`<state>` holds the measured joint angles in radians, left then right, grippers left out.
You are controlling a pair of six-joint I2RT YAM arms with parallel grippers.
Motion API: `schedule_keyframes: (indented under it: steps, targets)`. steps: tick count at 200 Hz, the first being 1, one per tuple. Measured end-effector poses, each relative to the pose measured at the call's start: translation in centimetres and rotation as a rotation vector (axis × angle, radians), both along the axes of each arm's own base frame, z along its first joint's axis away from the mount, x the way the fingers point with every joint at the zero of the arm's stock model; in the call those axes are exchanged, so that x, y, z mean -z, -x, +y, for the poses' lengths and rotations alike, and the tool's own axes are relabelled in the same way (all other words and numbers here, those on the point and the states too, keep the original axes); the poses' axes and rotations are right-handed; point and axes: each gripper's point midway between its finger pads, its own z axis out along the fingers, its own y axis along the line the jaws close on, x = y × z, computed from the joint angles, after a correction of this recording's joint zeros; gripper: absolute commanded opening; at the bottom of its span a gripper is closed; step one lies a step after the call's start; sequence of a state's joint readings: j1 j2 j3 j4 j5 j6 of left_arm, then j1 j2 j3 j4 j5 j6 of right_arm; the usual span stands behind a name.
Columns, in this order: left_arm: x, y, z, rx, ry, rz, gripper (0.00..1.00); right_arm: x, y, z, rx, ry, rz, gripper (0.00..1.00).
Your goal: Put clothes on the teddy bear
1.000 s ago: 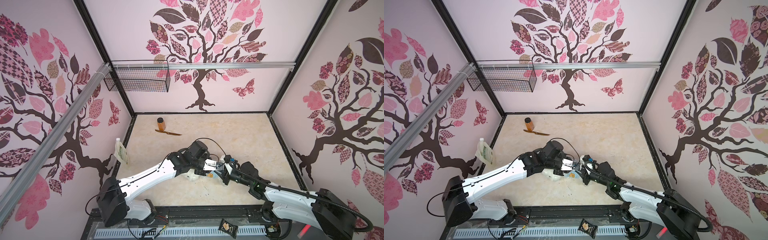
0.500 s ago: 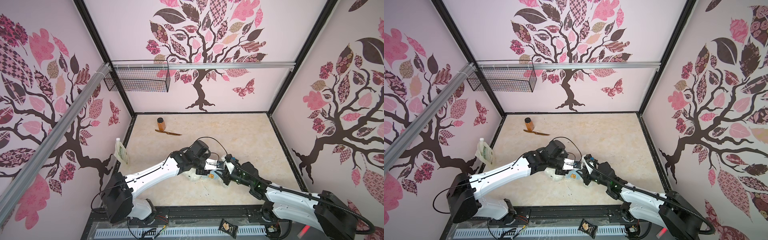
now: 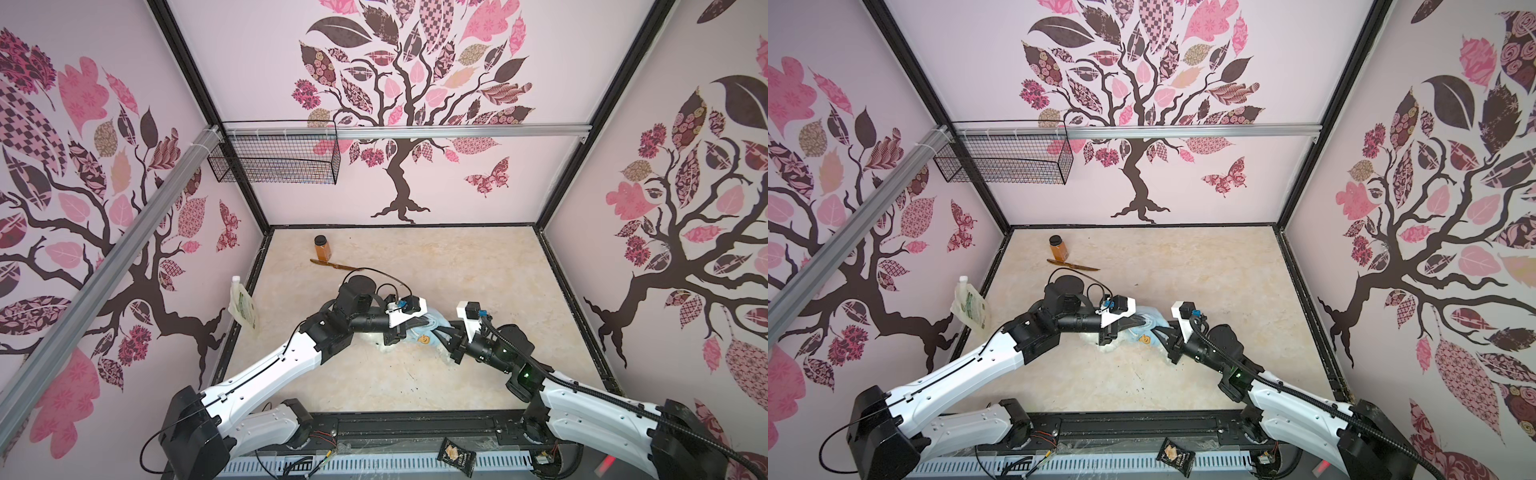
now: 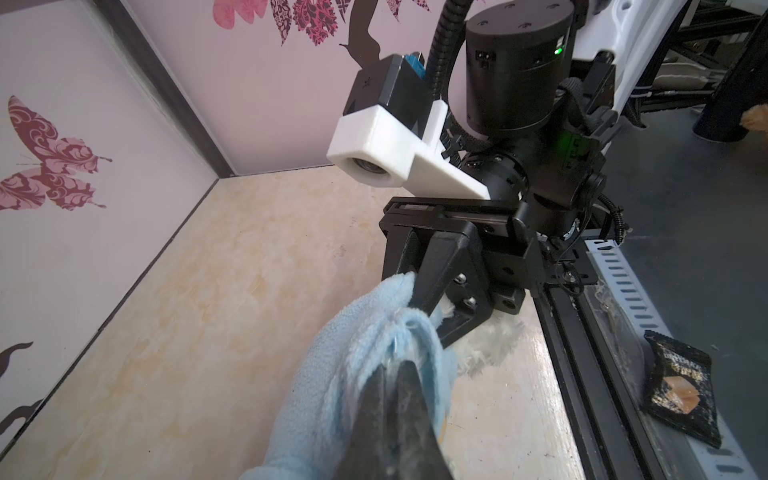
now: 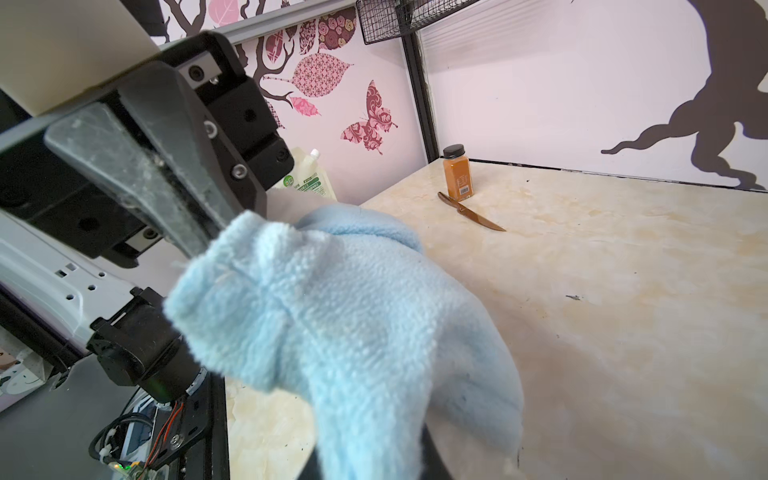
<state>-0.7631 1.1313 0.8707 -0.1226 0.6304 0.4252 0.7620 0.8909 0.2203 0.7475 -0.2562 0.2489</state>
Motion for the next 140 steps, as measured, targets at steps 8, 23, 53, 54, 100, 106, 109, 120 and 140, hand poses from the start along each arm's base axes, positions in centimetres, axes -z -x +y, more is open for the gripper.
schedule_keyframes:
  steps: [8, 23, 53, 54, 100, 106, 109, 120, 140]
  targets:
    - [0.0, 0.0, 0.1, -0.005, 0.007, 0.012, 0.0, 0.2, 0.0, -0.1, 0.002, 0.001, 0.005, 0.14]
    - [0.0, -0.2, 0.5, -0.017, 0.022, 0.042, 0.0, 0.5, 0.1, -0.1, 0.003, 0.003, 0.013, 0.14]
    - [0.1, -0.2, 1.1, -0.04, 0.067, 0.108, 0.0, 0.8, 0.1, -0.2, 0.006, 0.007, 0.02, 0.13]
    - [0.1, -0.2, 1.1, -0.04, 0.067, 0.109, 0.0, 0.8, 0.1, -0.2, 0.006, 0.007, 0.02, 0.13]
    - [0.6, -0.2, 2.2, -0.087, 0.14, 0.183, 0.0, 1.3, 0.1, 0.0, -0.004, 0.017, 0.03, 0.07]
    - [0.7, -0.3, 2.4, -0.097, 0.149, 0.195, 0.0, 1.4, 0.1, 0.1, -0.007, 0.02, 0.031, 0.06]
    - [0.8, -0.3, 2.4, -0.1, 0.153, 0.198, 0.0, 1.4, 0.1, 0.1, -0.009, 0.021, 0.031, 0.06]
    - [1.0, -0.3, 2.7, -0.108, 0.158, 0.213, 0.0, 1.6, 0.2, 0.2, -0.019, 0.027, 0.031, 0.05]
    - [1.7, -0.1, 2.8, -0.106, 0.126, 0.205, 0.0, 1.8, 0.5, 0.4, -0.043, 0.04, 0.023, 0.02]
